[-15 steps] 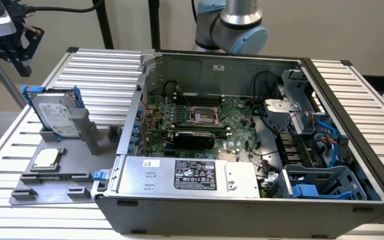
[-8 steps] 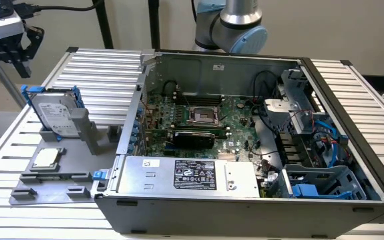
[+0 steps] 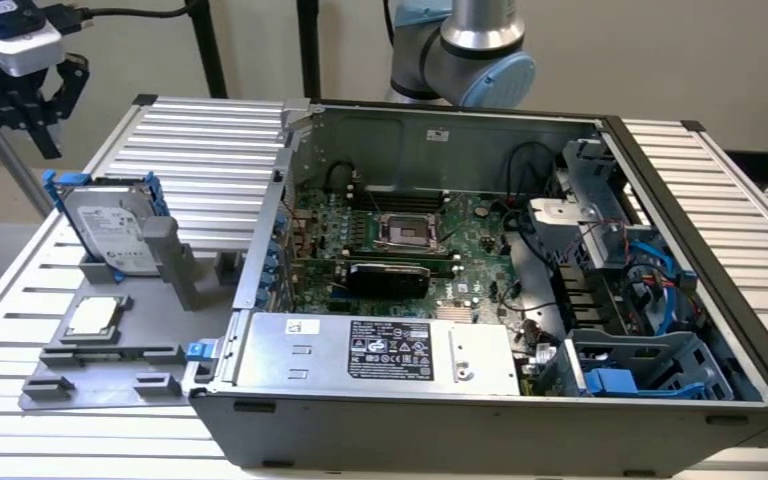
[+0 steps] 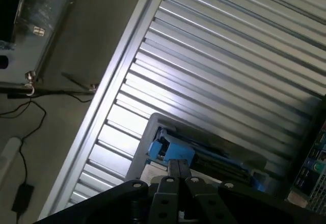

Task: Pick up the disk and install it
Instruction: 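Pick up the disk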

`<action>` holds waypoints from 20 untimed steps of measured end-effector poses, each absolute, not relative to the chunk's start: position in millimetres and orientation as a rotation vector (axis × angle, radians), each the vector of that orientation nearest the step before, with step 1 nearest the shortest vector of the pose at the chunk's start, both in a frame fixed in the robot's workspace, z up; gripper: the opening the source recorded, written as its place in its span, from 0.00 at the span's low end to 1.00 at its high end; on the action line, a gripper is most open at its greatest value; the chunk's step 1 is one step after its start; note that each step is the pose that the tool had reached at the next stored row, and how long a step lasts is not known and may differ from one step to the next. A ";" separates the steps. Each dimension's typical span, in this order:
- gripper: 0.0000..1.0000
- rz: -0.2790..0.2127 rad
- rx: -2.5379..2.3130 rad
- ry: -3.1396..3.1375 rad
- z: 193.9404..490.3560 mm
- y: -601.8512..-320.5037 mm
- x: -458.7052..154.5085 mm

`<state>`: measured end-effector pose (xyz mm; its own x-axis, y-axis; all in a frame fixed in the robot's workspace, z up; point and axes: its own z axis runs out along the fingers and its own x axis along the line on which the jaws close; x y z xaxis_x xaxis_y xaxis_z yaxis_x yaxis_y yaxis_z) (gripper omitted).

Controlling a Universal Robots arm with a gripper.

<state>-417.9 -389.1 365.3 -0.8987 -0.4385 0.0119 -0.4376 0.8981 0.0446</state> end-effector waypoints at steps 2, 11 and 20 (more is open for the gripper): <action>0.11 -0.063 0.757 -3.025 365.3 -389.1 -417.9; 0.11 -0.058 1.000 -2.954 364.9 -389.1 -417.9; 0.11 -0.054 1.239 -2.863 364.4 -389.1 -417.9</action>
